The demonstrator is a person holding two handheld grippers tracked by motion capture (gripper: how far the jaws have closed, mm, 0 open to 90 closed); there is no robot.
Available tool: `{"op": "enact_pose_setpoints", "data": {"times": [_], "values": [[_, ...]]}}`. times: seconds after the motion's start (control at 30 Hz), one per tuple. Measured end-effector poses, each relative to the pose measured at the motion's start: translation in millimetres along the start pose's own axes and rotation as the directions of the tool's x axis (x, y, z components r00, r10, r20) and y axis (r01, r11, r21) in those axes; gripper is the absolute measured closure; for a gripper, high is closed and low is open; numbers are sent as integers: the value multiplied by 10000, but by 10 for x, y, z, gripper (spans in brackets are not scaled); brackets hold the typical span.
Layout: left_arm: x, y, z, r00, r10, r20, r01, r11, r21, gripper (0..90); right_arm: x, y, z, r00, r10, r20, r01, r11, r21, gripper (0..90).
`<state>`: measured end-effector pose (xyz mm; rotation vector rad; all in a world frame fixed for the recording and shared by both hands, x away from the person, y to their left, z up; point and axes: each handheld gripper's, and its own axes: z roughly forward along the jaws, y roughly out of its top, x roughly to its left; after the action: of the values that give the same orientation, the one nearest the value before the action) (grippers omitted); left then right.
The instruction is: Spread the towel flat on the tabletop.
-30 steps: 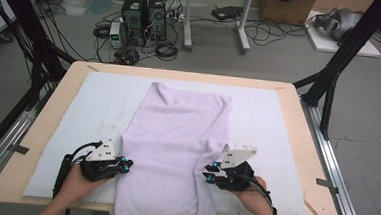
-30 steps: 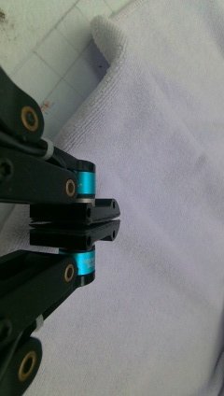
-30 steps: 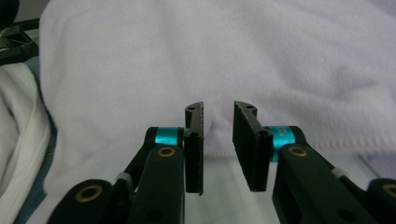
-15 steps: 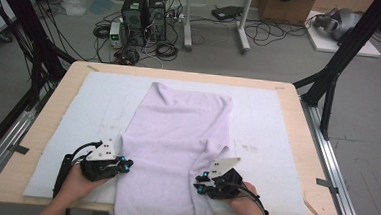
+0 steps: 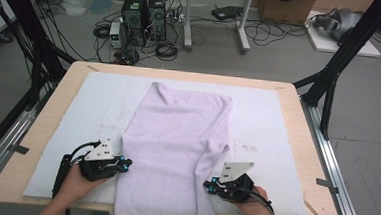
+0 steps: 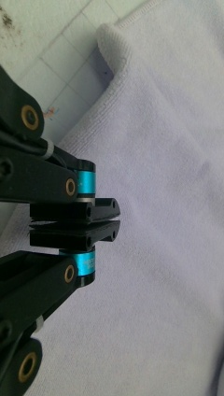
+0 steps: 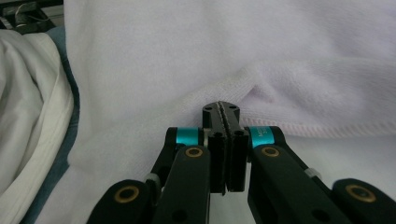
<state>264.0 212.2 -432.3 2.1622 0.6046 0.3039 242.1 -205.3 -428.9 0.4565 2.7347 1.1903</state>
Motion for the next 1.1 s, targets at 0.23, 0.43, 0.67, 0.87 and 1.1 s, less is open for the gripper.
{"op": "enact_pose_setpoints", "data": {"times": [0.23, 0.43, 0.67, 0.87, 1.1], "values": [[-1, -1, 1, 10000, 18, -55, -18, 10000, 13, 868, -28, -79, -323, 9986, 148, 508, -151, 9999, 61, 893], [4, -2, -10, 10000, -49, -71, 49, 10000, -26, 862, -167, 4, -228, 9971, 196, 730, -179, 9996, -238, 800], [9, -6, -7, 10000, 4, -31, -4, 10000, -2, 856, -289, -2, 157, 9990, 268, 353, -289, 9978, 603, 748], [0, -7, 2, 10000, -8, -71, 8, 10000, -4, 856, -265, -37, 125, 9992, 350, 182, -358, 9984, 448, 880], [22, -17, -33, 9999, -96, -125, 95, 9999, -73, 848, -230, -226, -238, 9961, 654, 596, -686, 9962, 537, 881]]}}
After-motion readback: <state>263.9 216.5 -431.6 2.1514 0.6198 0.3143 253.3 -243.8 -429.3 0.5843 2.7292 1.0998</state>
